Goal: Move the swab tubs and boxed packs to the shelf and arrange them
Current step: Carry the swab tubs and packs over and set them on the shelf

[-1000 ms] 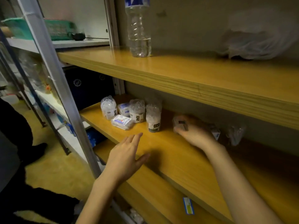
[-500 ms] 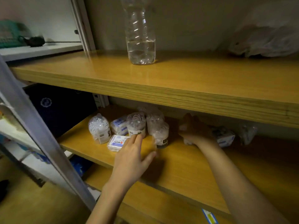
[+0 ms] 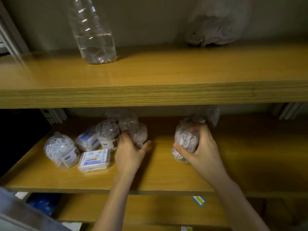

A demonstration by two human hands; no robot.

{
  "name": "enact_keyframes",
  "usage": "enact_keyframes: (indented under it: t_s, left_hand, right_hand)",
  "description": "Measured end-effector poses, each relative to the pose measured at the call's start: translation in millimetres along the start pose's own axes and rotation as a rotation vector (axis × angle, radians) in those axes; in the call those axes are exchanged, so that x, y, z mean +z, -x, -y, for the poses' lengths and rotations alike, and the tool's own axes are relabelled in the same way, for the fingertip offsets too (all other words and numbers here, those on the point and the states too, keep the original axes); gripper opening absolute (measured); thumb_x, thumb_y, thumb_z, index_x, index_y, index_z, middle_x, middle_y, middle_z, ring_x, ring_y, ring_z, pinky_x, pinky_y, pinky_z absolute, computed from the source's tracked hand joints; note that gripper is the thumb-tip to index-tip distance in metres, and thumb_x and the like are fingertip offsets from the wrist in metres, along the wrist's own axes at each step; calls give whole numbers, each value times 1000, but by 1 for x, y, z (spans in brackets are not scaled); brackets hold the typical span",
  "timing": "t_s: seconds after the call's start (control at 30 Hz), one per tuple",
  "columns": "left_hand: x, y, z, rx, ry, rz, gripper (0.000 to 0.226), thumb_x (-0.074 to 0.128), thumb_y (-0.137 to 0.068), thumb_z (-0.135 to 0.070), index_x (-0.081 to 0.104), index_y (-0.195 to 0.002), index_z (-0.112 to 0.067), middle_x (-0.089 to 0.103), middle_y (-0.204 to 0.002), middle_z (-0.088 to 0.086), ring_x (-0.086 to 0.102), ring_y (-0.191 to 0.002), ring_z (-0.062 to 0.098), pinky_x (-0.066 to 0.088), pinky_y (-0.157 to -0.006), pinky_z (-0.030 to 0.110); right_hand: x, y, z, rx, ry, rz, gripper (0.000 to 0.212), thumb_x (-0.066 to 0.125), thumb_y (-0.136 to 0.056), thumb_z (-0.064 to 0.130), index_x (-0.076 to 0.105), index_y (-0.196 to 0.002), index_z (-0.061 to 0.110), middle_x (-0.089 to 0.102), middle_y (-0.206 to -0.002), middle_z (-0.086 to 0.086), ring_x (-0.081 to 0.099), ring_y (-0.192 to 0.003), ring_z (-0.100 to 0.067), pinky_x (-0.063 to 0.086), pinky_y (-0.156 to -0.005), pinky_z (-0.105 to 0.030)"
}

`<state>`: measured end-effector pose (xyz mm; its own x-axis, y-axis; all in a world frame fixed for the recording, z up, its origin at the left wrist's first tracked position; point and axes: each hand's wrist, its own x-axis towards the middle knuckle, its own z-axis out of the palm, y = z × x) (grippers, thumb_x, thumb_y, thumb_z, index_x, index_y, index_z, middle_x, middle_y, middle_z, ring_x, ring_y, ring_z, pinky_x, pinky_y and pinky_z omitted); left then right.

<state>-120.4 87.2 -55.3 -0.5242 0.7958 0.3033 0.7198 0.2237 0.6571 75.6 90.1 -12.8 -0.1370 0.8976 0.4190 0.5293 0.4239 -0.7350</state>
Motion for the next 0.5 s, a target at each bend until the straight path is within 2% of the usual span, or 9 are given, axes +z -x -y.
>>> enact_keyframes:
  t_s: [0.13,0.27,0.4,0.5]
  left_hand:
    - [0,3,-5,19,-5,26,70,73,-69,-46,43,-119,-6,59,-113,20,56,-103,38,46,-74,41]
    - [-7,23,-29,124,37,118,68,74,-62,-49,45,-115,-17,62,-108,10,58,-100,34,49,-71,38]
    - [-16,46,-72,226,207,243,67,57,-42,-62,46,-99,-30,60,-97,-7,58,-98,23,48,-74,36]
    - [-14,69,-110,339,273,335,59,60,-41,-61,46,-92,-34,60,-90,-18,59,-91,14,47,-71,35]
  right_hand:
    - [-24,14,-13,37,-39,-54,50,77,-70,30,38,-100,30,49,-104,12,54,-98,-9,51,-75,-30]
    - [-56,24,-25,85,-113,-87,49,75,-69,31,38,-101,34,51,-112,8,59,-97,-12,58,-68,-35]
    - [-95,40,-36,79,-123,-137,51,76,-66,30,39,-102,34,49,-122,8,58,-107,-16,59,-70,-37]
    - [-134,60,-45,46,-79,-172,54,77,-66,26,39,-105,30,47,-128,6,54,-115,-17,58,-75,-35]
